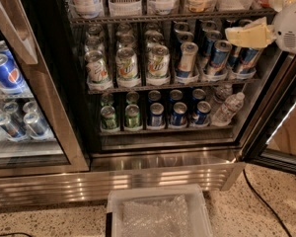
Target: Pick coke can from top shelf of fridge
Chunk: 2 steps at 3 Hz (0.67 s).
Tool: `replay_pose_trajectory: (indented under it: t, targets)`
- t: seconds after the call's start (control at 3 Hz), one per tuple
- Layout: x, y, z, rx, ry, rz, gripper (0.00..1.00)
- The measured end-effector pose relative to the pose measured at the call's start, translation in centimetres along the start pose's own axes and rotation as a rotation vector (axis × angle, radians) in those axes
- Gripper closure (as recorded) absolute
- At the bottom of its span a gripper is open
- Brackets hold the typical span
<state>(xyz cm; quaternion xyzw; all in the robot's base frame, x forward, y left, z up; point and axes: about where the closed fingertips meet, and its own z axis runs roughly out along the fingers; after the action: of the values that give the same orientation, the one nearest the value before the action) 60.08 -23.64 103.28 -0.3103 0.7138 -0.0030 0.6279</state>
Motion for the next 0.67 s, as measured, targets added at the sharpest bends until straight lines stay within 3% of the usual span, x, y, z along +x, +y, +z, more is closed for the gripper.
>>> replay_pose_trajectory:
  t: [0.33,0.67]
  targets:
    - [-0.3,-0.5,0.5,0.018,-0.015,-0.017,0.27]
    - [-1.1,-2.4,0.9,0.101,-0.061,-0.038,0.41]
